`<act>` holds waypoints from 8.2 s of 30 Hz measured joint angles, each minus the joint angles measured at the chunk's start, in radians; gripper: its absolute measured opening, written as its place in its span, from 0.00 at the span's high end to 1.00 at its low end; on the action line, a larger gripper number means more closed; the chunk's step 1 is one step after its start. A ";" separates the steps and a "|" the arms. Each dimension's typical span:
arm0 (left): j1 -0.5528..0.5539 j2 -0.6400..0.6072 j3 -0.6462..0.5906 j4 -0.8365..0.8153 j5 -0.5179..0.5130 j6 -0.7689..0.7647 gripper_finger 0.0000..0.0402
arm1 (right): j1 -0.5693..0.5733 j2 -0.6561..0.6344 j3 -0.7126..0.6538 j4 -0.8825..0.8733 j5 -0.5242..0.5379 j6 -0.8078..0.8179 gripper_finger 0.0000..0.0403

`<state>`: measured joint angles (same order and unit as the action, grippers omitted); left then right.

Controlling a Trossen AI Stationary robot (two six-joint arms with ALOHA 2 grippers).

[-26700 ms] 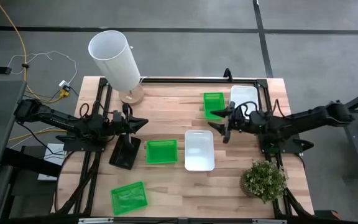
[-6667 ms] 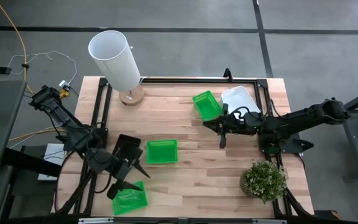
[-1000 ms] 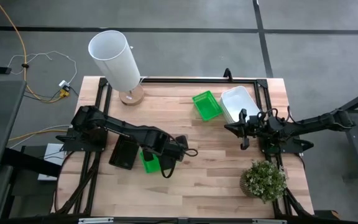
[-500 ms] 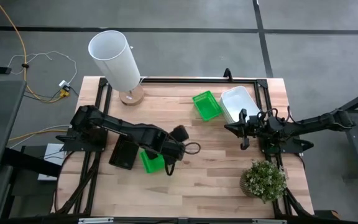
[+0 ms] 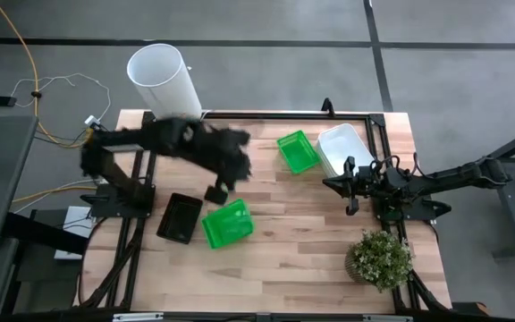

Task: Stack baskets by color
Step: Stack the bottom green bin into the middle green bin, then stack the top green bin into the bottom stacked green bins

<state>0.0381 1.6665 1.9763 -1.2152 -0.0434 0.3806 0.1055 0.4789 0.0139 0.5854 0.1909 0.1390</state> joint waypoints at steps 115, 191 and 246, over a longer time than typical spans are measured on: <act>-0.014 -1.412 -1.915 1.451 -0.017 -0.520 1.00 | 0.061 1.456 0.968 -0.093 -0.325 0.097 1.00; -0.014 -1.412 -1.914 1.469 -0.091 -0.535 1.00 | 0.168 1.561 1.020 0.266 0.040 0.012 1.00; -0.014 -1.412 -1.914 1.550 -0.042 -0.456 1.00 | -0.043 0.574 0.364 0.237 0.115 -0.185 1.00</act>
<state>0.0242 0.2546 0.0620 0.3344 -0.0856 -0.0750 0.0629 1.0531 0.3782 0.8227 0.3064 -0.0456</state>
